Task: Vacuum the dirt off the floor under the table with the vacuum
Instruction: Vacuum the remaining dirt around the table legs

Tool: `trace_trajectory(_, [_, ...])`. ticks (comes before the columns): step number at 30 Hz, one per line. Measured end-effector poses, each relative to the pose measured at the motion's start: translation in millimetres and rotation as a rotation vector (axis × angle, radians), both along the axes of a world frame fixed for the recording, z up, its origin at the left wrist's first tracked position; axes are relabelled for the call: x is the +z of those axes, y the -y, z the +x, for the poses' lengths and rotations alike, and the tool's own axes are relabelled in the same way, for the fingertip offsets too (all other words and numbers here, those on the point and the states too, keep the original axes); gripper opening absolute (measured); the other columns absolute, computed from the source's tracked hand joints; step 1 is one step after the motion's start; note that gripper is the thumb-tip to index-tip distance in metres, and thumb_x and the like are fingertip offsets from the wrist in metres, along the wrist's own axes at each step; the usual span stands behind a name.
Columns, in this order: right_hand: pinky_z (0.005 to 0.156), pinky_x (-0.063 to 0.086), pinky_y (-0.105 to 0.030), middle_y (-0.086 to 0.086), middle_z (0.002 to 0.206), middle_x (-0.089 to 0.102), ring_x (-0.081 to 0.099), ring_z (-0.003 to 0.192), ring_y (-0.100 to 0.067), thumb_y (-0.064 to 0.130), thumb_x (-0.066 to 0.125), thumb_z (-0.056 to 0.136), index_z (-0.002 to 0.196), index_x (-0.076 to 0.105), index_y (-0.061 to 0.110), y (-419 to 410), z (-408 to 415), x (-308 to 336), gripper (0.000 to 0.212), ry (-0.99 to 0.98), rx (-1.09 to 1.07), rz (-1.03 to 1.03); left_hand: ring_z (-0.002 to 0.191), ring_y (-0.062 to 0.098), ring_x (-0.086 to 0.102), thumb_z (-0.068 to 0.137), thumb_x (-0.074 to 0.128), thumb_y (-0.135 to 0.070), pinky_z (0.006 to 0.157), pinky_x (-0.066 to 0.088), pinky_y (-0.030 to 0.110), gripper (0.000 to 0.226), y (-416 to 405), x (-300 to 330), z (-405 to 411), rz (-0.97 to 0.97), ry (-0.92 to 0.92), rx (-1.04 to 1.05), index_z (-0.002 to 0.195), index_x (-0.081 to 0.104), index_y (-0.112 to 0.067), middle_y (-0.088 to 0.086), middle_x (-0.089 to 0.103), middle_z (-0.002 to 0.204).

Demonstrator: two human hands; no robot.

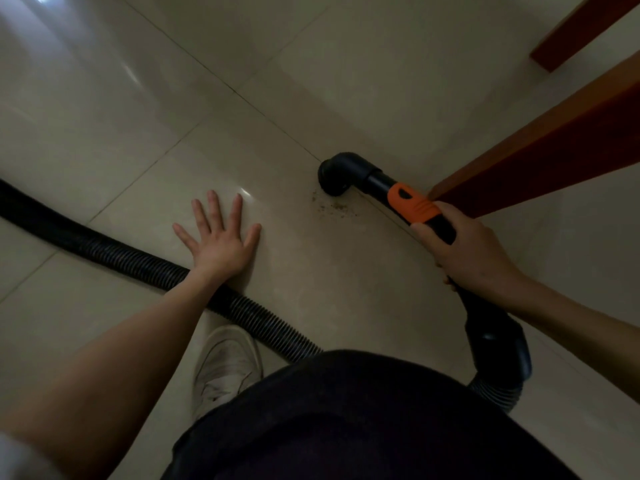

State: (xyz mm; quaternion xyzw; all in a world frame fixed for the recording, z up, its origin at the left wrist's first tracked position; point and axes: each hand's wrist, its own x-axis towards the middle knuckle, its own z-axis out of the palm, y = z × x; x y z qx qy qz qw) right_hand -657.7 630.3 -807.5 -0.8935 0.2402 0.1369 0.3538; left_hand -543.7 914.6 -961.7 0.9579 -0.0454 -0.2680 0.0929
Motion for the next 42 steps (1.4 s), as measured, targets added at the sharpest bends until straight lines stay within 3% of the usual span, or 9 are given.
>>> trace_trajectory(6, [0.036, 0.039, -0.015, -0.003, 0.068, 0.055, 0.054, 0.047, -0.015, 0.038, 0.053, 0.094, 0.124, 0.050, 0.029, -2, -11, -2, 0.032, -0.018, 0.009, 0.008, 0.139, 0.029, -0.029, 0.093, 0.015, -0.061, 0.104, -0.018, 0.064, 0.066, 0, 1, -1, -0.005, 0.000, -0.001, 0.148, -0.011, -0.035, 0.004, -0.027, 0.154])
trace_trajectory(12, [0.058, 0.053, -0.037, 0.002, 0.073, 0.054, 0.056, 0.059, -0.016, 0.038, 0.054, 0.093, 0.115, 0.053, 0.027, -10, -12, -1, 0.025, 0.017, 0.095, -0.012, 0.139, 0.029, -0.030, 0.093, 0.015, -0.061, 0.103, -0.019, 0.063, 0.066, 1, 3, -1, -0.001, -0.012, -0.010, 0.148, -0.013, -0.035, 0.004, -0.029, 0.153])
trace_trajectory(16, [0.059, 0.054, -0.042, 0.001, 0.073, 0.057, 0.058, 0.059, -0.019, 0.041, 0.054, 0.092, 0.125, 0.051, 0.031, -15, -15, -2, 0.034, -0.009, 0.125, -0.013, 0.139, 0.029, -0.030, 0.093, 0.015, -0.062, 0.103, -0.018, 0.063, 0.067, 1, 3, 0, 0.006, -0.010, -0.008, 0.148, -0.013, -0.035, 0.004, -0.028, 0.153])
trace_trajectory(21, [0.063, 0.055, -0.046, 0.000, 0.075, 0.058, 0.059, 0.062, -0.020, 0.040, 0.055, 0.092, 0.122, 0.052, 0.028, -11, -15, 2, 0.033, 0.002, 0.118, -0.036, 0.139, 0.029, -0.029, 0.093, 0.016, -0.061, 0.103, -0.019, 0.063, 0.066, 1, 4, -1, -0.004, -0.004, -0.001, 0.148, -0.011, -0.035, 0.004, -0.027, 0.154])
trace_trajectory(24, [0.057, 0.055, -0.037, 0.001, 0.072, 0.056, 0.058, 0.058, -0.017, 0.039, 0.055, 0.092, 0.116, 0.049, 0.033, 1, -11, 13, 0.026, 0.054, 0.051, -0.051, 0.139, 0.029, -0.029, 0.093, 0.016, -0.061, 0.103, -0.019, 0.063, 0.066, 1, 4, -2, -0.004, -0.006, -0.002, 0.148, -0.011, -0.036, 0.003, -0.027, 0.154])
trace_trajectory(28, [0.038, 0.040, -0.016, -0.006, 0.069, 0.056, 0.055, 0.051, -0.017, 0.038, 0.052, 0.094, 0.111, 0.051, 0.029, 19, -12, 25, 0.020, 0.030, -0.010, -0.031, 0.139, 0.031, -0.028, 0.093, 0.013, -0.061, 0.103, -0.018, 0.064, 0.066, 3, 6, -1, 0.025, -0.012, -0.018, 0.148, -0.012, -0.034, 0.006, -0.028, 0.153])
trace_trajectory(34, [0.038, 0.039, -0.014, -0.006, 0.065, 0.057, 0.054, 0.048, -0.015, 0.038, 0.052, 0.093, 0.114, 0.053, 0.027, 26, -44, 11, 0.024, 0.021, -0.110, 0.033, 0.140, 0.030, -0.026, 0.094, 0.015, -0.060, 0.103, -0.019, 0.063, 0.069, 21, 10, -9, 0.020, -0.020, -0.129, 0.149, -0.013, -0.028, 0.011, -0.026, 0.154])
trace_trajectory(39, [0.038, 0.042, -0.017, -0.008, 0.063, 0.057, 0.052, 0.040, -0.007, 0.037, 0.053, 0.094, 0.117, 0.053, 0.025, 37, -61, 0, 0.026, 0.009, -0.211, 0.110, 0.138, 0.032, -0.030, 0.092, 0.017, -0.063, 0.105, -0.018, 0.063, 0.076, 43, 5, -19, -0.012, -0.040, -0.023, 0.148, -0.017, -0.023, 0.012, -0.032, 0.151])
trace_trajectory(42, [0.039, 0.042, -0.018, -0.009, 0.064, 0.056, 0.053, 0.044, -0.012, 0.036, 0.053, 0.094, 0.116, 0.053, 0.023, 39, -65, -2, 0.026, 0.008, -0.223, 0.138, 0.138, 0.031, -0.030, 0.092, 0.016, -0.064, 0.105, -0.019, 0.061, 0.076, 42, 3, -18, -0.006, -0.040, -0.022, 0.148, -0.018, -0.025, 0.010, -0.033, 0.151])
